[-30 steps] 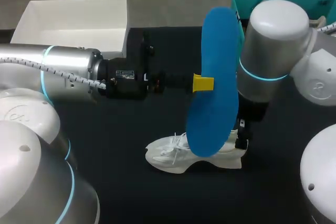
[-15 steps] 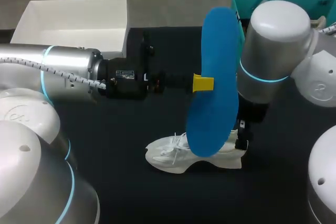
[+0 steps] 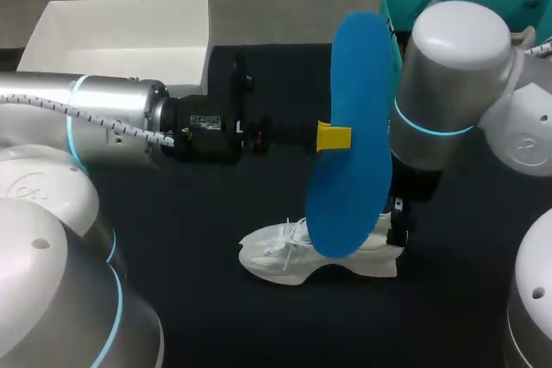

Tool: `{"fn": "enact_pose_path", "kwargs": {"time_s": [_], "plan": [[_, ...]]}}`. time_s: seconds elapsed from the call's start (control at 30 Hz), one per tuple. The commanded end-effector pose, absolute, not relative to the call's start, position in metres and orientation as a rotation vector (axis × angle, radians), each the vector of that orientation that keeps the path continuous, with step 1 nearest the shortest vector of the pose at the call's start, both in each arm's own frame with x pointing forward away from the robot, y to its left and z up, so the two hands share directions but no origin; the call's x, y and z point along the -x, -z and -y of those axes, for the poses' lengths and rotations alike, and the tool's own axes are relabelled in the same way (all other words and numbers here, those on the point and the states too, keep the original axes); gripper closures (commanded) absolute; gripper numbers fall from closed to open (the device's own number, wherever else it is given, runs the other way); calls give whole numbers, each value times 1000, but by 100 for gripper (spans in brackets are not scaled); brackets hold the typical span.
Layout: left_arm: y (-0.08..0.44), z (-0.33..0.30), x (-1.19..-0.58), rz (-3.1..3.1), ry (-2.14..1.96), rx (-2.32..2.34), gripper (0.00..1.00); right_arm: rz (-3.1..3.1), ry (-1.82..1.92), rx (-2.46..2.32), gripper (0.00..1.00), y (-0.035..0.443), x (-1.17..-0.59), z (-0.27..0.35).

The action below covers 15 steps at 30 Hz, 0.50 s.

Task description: Take the shoe out of the shoebox, open the shoe tongue, remove and reinsert the insole, then place the shoe into the shoebox

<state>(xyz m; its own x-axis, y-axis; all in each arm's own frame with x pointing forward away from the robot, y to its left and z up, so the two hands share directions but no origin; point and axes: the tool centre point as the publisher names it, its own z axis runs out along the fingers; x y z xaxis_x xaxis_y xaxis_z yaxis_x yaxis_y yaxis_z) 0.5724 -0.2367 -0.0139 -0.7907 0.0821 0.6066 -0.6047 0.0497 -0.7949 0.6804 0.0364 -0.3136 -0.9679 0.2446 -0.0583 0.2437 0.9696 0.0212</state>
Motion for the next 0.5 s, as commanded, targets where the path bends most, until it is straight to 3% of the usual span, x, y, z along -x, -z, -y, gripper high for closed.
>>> {"fn": "enact_pose_path", "kwargs": {"time_s": [0.03, 0.5], "plan": [[11, 239, -565, 1833, -1802, -540, 100, -3055, -24, -380, 0, 314, -679, -36], [11, 239, -565, 1833, -1802, -540, 100, -3060, -33, -365, 0, 314, -680, -39]]}}
